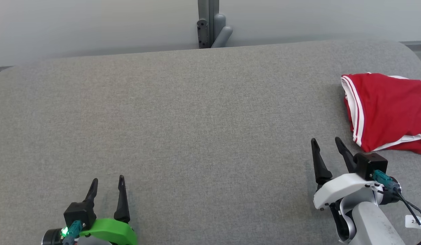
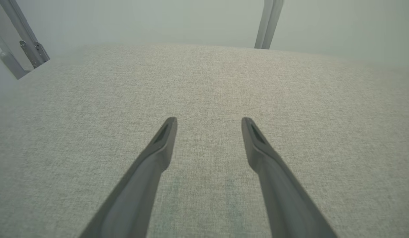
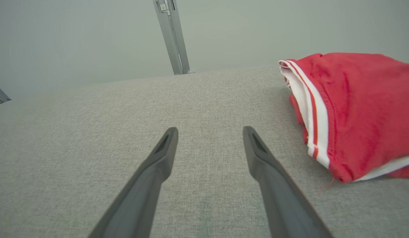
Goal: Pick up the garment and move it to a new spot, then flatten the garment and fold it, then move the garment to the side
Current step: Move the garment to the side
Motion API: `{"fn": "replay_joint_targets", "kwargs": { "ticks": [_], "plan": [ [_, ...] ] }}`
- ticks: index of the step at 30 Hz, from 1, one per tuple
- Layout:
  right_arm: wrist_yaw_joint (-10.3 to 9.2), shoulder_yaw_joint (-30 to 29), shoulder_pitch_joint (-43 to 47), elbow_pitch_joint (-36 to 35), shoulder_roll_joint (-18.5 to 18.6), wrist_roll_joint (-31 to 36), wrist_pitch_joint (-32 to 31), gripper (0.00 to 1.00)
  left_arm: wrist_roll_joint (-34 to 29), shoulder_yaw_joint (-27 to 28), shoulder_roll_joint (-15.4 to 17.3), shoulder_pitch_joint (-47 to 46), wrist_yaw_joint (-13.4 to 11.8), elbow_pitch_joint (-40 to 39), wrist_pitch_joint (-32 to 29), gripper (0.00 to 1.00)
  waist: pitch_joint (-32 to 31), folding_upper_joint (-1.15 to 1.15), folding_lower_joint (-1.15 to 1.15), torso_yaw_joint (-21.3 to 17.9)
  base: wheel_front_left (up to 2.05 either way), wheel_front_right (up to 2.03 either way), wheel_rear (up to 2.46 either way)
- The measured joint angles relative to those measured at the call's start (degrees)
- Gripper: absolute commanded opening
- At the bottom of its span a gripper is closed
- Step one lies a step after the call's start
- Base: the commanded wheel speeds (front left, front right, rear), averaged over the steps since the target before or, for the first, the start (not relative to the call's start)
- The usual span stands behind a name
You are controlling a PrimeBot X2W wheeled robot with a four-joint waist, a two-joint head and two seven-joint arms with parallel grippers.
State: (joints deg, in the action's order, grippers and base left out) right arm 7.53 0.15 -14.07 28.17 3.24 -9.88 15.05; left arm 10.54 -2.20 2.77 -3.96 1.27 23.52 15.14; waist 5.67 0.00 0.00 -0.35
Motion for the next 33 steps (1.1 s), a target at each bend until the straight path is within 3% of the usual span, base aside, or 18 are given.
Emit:
{"fn": "replay_joint_targets", "kwargs": {
  "ticks": [9,19,33],
  "plan": [
    [0.00,-0.76,2.22,-1.81,-0.32,2.37,0.00,1.00,0.44,0.42,-0.01,0.79,0.69,0.12,0.00,1.00,-3.32,0.00,0.00,0.50,0.00,0.00,0.00],
    [0.00,-0.21,3.27,-3.79,-0.36,6.62,0.00,1.00,0.75,1.03,-0.01,0.69,1.26,-0.38,0.00,1.00,-2.96,0.00,0.00,-0.88,0.00,0.00,0.00],
    [0.00,0.93,3.51,-3.69,-0.38,5.95,0.00,1.00,1.02,0.86,-0.01,0.35,1.51,0.56,0.00,1.00,-3.28,0.00,0.00,-1.35,0.00,0.00,0.00]
  ]
}}
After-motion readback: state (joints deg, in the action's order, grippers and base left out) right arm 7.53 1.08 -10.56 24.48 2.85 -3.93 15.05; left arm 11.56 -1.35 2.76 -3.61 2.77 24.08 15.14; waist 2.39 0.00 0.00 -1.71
